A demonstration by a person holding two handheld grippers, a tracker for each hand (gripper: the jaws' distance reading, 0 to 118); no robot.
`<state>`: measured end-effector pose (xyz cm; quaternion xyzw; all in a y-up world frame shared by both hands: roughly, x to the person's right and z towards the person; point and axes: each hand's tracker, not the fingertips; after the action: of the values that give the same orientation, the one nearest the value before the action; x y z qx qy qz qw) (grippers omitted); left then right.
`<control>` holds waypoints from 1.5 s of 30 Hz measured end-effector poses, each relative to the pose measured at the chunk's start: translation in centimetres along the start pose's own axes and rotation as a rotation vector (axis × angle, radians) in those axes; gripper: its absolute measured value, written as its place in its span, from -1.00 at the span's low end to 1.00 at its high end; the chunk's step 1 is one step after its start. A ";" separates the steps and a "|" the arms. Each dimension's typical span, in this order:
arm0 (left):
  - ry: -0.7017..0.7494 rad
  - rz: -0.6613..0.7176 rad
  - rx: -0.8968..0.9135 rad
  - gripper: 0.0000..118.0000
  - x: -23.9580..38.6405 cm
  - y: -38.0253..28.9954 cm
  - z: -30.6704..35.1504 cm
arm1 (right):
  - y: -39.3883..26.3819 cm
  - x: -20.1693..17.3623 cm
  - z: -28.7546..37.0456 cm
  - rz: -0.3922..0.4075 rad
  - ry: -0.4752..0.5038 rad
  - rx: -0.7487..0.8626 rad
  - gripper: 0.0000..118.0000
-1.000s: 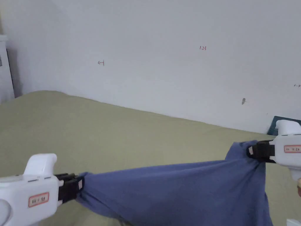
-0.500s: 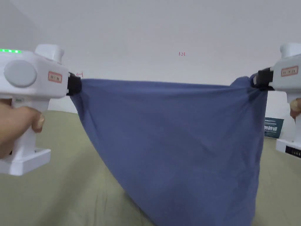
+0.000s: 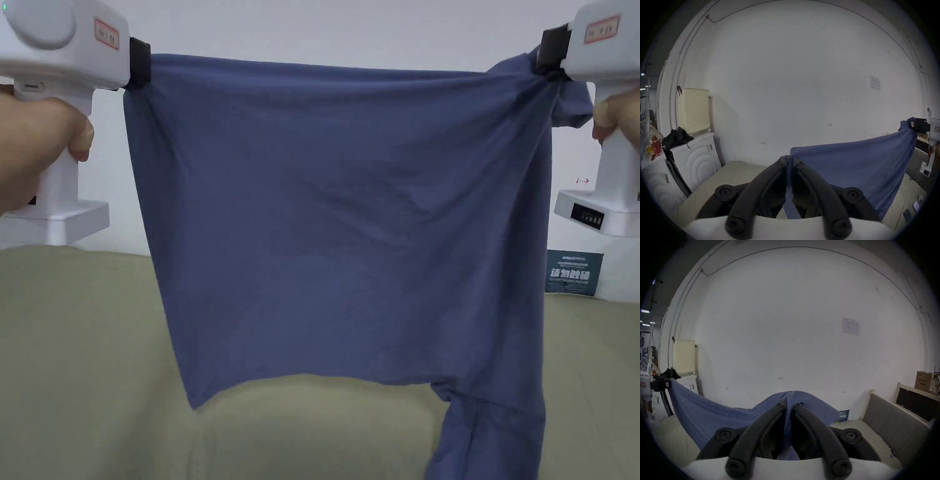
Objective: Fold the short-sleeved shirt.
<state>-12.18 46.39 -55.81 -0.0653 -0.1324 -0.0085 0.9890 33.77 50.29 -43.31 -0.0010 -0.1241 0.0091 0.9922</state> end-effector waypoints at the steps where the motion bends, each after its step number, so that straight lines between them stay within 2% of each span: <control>1: 0.003 0.000 -0.002 -0.89 -0.1 0.2 -0.2 | 0.6 -0.2 -0.2 0.006 0.001 0.006 -0.94; 6: 0.031 0.005 0.018 -0.89 -0.9 1.0 -0.6 | 3.1 -1.3 -0.4 0.053 0.030 0.089 -0.94; 12: 0.042 0.026 0.046 -0.89 -2.3 1.0 -0.7 | 3.7 -2.3 0.1 0.067 0.045 0.117 -0.94; 18: -0.001 0.021 0.007 -0.89 -2.6 -4.2 0.2 | -1.8 -1.7 2.5 0.048 0.033 0.032 -0.94; 21: -0.025 0.013 -0.029 -0.89 -2.4 -7.9 1.0 | -5.5 -1.2 4.1 0.065 0.016 -0.030 -0.94; 26: -0.064 0.000 -0.105 -0.89 -1.7 -13.5 4.1 | -12.0 0.2 7.2 0.055 0.001 -0.169 -0.94; 28: -0.086 0.013 -0.129 -0.89 -1.4 -15.6 5.8 | -14.5 0.5 9.2 0.069 -0.011 -0.177 -0.94; 32: -0.112 0.034 -0.167 -0.89 -0.8 -19.8 9.8 | -18.9 1.3 13.7 0.008 -0.018 -0.244 -0.94; 36: -0.145 0.062 -0.198 -0.89 -0.6 -23.5 14.4 | -22.2 1.2 19.5 -0.013 -0.035 -0.247 -0.94; 39: -0.168 0.063 -0.226 -0.89 -0.5 -26.2 18.2 | -25.0 1.3 24.4 -0.071 -0.065 -0.250 -0.94; 45: -0.175 0.064 -0.308 -0.89 -0.7 -31.6 24.4 | -31.9 0.9 32.4 -0.181 -0.099 -0.387 -0.94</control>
<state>-20.31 18.32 -28.64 -0.2208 -0.2132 0.0082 0.9517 27.28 18.37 -11.59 -0.1800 -0.1716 -0.1038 0.9630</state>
